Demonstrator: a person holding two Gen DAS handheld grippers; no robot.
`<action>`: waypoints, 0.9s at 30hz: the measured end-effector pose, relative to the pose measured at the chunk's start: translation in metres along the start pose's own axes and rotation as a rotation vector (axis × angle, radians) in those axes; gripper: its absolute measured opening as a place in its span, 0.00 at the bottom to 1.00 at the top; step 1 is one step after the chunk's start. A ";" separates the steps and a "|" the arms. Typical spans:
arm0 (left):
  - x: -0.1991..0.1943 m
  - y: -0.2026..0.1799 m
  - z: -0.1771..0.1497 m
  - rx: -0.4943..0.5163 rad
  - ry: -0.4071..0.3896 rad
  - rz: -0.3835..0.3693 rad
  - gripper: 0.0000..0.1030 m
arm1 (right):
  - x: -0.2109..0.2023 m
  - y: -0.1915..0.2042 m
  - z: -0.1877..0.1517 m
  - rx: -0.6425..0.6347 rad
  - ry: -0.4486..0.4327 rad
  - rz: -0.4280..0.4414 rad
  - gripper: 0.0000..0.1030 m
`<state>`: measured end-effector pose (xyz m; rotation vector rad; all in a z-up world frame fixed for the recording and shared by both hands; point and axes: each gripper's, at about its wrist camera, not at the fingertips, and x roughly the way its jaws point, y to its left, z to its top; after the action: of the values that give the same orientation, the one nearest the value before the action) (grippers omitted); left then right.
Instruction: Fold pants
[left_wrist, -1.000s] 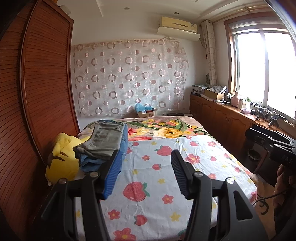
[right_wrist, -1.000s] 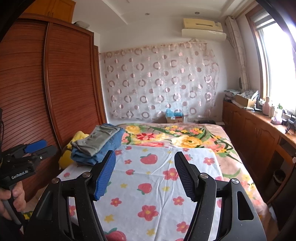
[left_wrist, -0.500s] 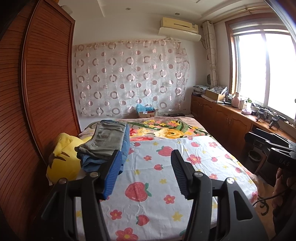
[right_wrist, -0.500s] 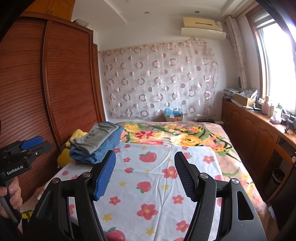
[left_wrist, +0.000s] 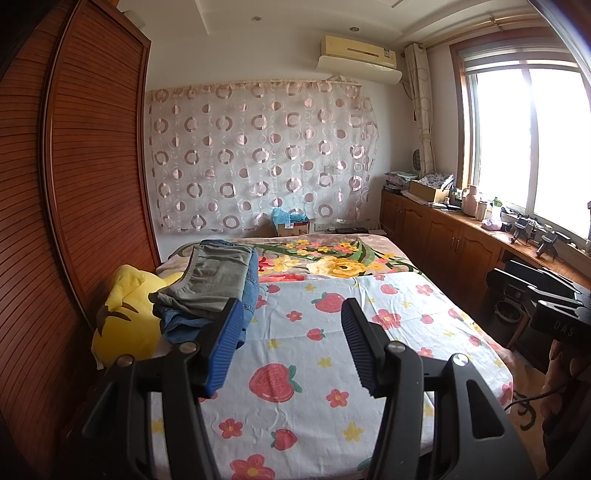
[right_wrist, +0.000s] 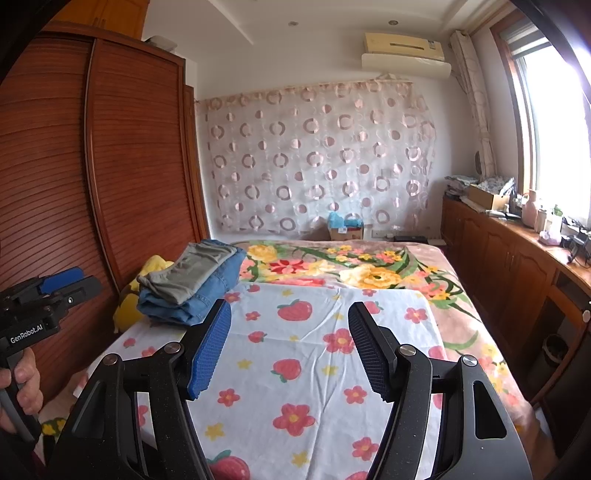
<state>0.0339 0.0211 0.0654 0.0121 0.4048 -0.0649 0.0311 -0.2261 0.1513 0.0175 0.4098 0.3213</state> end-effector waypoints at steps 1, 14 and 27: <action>0.000 0.000 0.000 -0.001 0.000 -0.001 0.53 | 0.000 0.000 0.000 0.000 0.000 0.000 0.66; 0.000 0.001 0.000 -0.001 -0.001 -0.001 0.53 | 0.000 0.001 -0.001 0.000 -0.001 -0.002 0.66; 0.000 0.002 -0.001 -0.003 0.001 -0.001 0.53 | 0.000 0.001 0.000 -0.001 0.001 -0.002 0.66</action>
<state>0.0335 0.0228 0.0647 0.0093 0.4055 -0.0651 0.0311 -0.2251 0.1514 0.0162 0.4103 0.3192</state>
